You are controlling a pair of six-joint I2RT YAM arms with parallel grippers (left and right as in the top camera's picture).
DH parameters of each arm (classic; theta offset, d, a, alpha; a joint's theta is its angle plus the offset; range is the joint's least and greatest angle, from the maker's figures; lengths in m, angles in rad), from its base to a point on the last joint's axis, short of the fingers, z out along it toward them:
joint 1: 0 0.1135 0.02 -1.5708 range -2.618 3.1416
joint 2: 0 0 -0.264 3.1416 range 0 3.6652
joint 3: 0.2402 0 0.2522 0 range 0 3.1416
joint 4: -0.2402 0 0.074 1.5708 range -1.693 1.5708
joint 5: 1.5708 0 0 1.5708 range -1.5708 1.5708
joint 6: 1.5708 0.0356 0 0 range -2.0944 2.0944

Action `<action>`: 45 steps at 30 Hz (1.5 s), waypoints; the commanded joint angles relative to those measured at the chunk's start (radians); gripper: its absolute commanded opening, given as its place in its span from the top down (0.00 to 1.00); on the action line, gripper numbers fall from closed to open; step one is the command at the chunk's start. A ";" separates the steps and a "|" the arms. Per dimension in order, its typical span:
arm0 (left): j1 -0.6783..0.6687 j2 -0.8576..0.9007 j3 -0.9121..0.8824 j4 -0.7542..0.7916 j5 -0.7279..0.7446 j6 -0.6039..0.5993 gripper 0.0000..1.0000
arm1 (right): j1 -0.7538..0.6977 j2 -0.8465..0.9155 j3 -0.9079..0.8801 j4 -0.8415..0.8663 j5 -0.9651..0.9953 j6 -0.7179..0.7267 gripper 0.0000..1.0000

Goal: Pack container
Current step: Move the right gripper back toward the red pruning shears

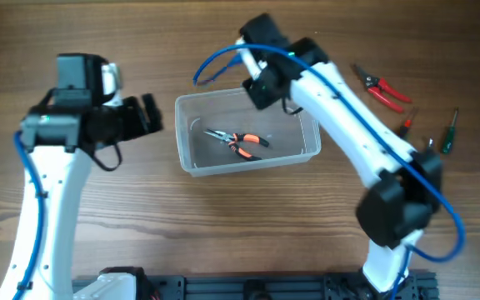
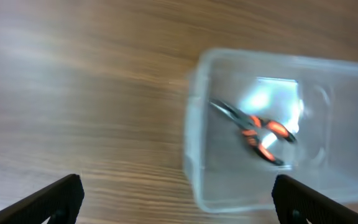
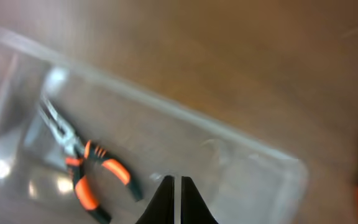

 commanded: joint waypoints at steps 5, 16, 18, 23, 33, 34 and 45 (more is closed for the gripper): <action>-0.159 0.150 0.007 0.090 0.013 0.078 0.13 | -0.071 -0.275 0.074 0.048 0.114 0.095 0.96; -0.262 0.389 0.007 0.250 0.007 0.113 0.96 | -0.114 -0.340 0.073 -0.047 0.114 0.097 0.96; -0.282 0.418 0.007 0.269 -0.001 0.115 0.96 | -0.114 -0.341 0.073 -0.056 0.114 0.097 0.96; -0.291 0.472 0.007 0.282 -0.048 0.114 0.96 | -0.114 -0.341 0.073 -0.080 0.114 0.097 0.96; -0.227 0.477 0.007 0.352 -0.142 0.111 0.96 | -0.114 -0.341 0.073 -0.121 0.114 0.097 0.96; -0.220 0.477 0.008 0.362 -0.145 0.111 0.96 | -0.114 -0.341 0.073 -0.121 0.114 0.097 0.96; -0.213 0.477 0.008 0.470 -0.209 0.111 0.96 | -0.114 -0.341 0.073 -0.123 0.114 0.097 0.96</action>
